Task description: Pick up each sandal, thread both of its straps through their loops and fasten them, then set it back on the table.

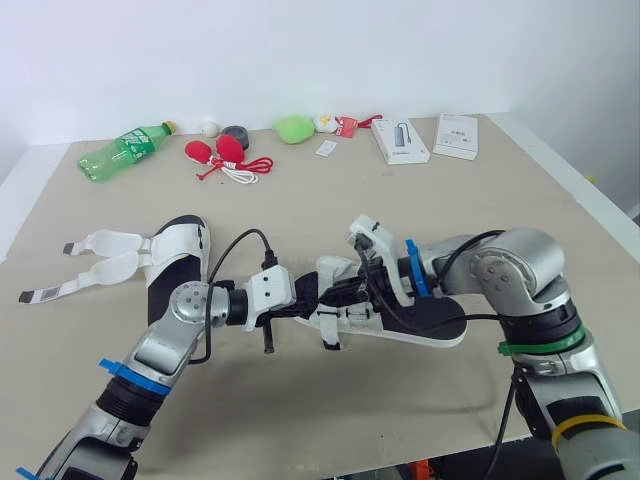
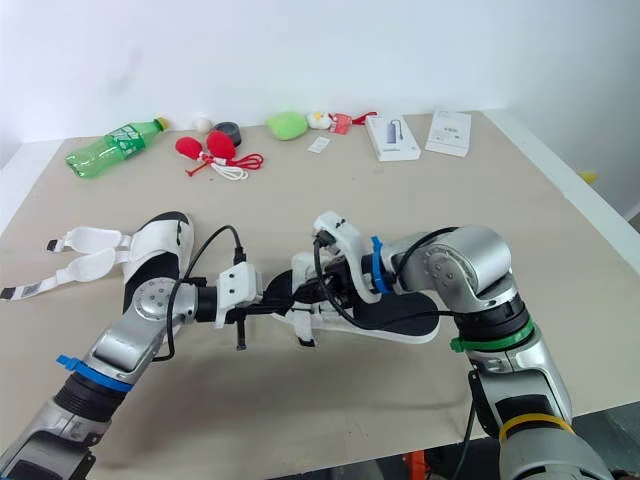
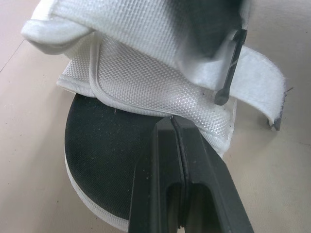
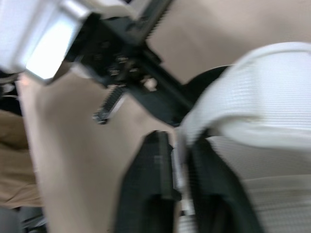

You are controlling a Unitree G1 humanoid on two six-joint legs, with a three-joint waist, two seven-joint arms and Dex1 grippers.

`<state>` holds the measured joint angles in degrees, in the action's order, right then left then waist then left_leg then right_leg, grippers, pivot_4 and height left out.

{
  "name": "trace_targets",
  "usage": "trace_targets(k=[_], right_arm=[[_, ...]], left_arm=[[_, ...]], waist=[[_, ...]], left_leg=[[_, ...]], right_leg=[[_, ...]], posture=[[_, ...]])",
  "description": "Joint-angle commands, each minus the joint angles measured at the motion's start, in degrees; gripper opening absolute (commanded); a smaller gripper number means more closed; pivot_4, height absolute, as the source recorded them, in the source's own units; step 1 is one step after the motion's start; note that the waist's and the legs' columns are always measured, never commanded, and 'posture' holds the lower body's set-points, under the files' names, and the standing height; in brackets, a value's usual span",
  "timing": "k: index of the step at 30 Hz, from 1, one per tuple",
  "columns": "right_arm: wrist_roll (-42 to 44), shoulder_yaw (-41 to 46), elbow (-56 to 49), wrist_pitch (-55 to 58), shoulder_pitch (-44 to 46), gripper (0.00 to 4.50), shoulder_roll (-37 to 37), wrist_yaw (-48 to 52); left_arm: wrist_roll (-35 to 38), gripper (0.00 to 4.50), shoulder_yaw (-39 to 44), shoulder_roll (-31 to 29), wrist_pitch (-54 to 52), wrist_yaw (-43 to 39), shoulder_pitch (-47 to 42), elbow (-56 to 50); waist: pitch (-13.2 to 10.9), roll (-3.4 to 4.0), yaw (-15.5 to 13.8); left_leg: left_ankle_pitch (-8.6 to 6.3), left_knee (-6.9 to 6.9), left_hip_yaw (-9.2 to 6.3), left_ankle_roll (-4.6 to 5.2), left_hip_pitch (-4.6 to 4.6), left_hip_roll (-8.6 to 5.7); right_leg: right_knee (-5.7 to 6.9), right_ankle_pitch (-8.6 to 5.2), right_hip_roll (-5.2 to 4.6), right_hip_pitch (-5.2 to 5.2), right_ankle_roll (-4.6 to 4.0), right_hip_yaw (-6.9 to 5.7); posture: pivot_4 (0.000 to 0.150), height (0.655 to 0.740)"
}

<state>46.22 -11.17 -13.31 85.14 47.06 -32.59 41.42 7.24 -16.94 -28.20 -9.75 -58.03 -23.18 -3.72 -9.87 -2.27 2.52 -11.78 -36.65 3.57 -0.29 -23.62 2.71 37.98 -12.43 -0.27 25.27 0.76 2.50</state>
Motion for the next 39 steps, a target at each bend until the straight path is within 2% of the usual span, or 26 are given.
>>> trace_targets(k=[1, 5, 10, 13, 18, 23, 39], right_arm=[[2.2, 1.8, -3.4, 1.0, -1.0, 2.25, -1.4, 1.4], [3.0, 2.1, -4.2, -1.1, -1.0, 4.10, -3.8, 4.1], [6.7, 7.8, -1.3, -2.8, 2.3, 4.10, -7.4, 10.0], [11.5, 11.4, -1.1, -1.4, 1.7, 4.10, -12.0, 16.1], [15.1, 8.9, -9.9, -0.8, -8.3, 4.10, -15.3, 17.8], [9.2, 5.5, -10.6, -5.1, -12.4, 4.10, -12.7, 11.3], [-0.3, -1.4, -3.6, -13.3, -9.9, 4.10, -8.3, 10.3]], left_arm=[[-0.5, 0.00, -0.4, -0.1, 0.4, -0.3, -0.4, 0.5], [-0.5, 0.00, -0.6, 0.0, 0.4, -0.3, -0.4, 0.4], [-0.4, 0.00, -0.6, -0.1, 0.4, -0.3, -0.3, 0.3], [0.0, 0.00, -0.3, -0.1, 0.0, -0.4, -0.6, 0.6], [1.3, 0.00, 0.1, -0.4, -1.3, -1.3, -0.7, 0.3], [2.6, 0.00, 0.3, -1.4, -2.7, -3.3, -0.9, -0.4], [1.8, 0.00, -0.1, -1.5, -3.0, -3.1, -0.6, -1.5]], waist=[[0.0, 0.00, 0.0], [0.0, 0.00, 0.0], [0.0, -0.01, 0.0], [0.0, -0.02, -0.3], [0.0, -0.04, -0.5], [0.0, -0.02, 0.0], [0.0, -0.03, 0.1]], left_leg=[[0.00, 0.00, 0.00, 0.00, 0.00, 0.00], [0.00, 0.00, 0.01, 0.00, 0.01, -0.01], [0.00, -0.03, 0.03, 0.00, 0.02, -0.03], [0.00, -0.01, 0.00, 0.00, 0.00, -0.04], [-0.08, 0.00, -0.05, 0.13, 0.00, -0.01], [-0.08, -0.01, -0.04, 0.13, 0.05, 0.00], [-0.07, -0.06, 0.03, 0.13, 0.22, 0.00]], right_leg=[[0.00, 0.00, 0.00, 0.00, 0.00, 0.00], [0.00, 0.01, -0.01, -0.01, 0.01, 0.02], [0.00, 0.02, -0.02, -0.02, 0.03, 0.03], [-0.01, 0.01, -0.01, -0.02, 0.02, -0.01], [-0.03, -0.09, 0.01, -0.05, -0.04, -0.01], [-0.02, -0.05, 0.04, -0.03, -0.01, 0.02], [-0.02, 0.02, 0.07, -0.15, 0.01, 0.08]], posture=[[0.150, 0.7400], [0.150, 0.7400], [0.150, 0.7400], [0.150, 0.7400], [0.150, 0.7400], [0.150, 0.7400], [0.150, 0.7400]])
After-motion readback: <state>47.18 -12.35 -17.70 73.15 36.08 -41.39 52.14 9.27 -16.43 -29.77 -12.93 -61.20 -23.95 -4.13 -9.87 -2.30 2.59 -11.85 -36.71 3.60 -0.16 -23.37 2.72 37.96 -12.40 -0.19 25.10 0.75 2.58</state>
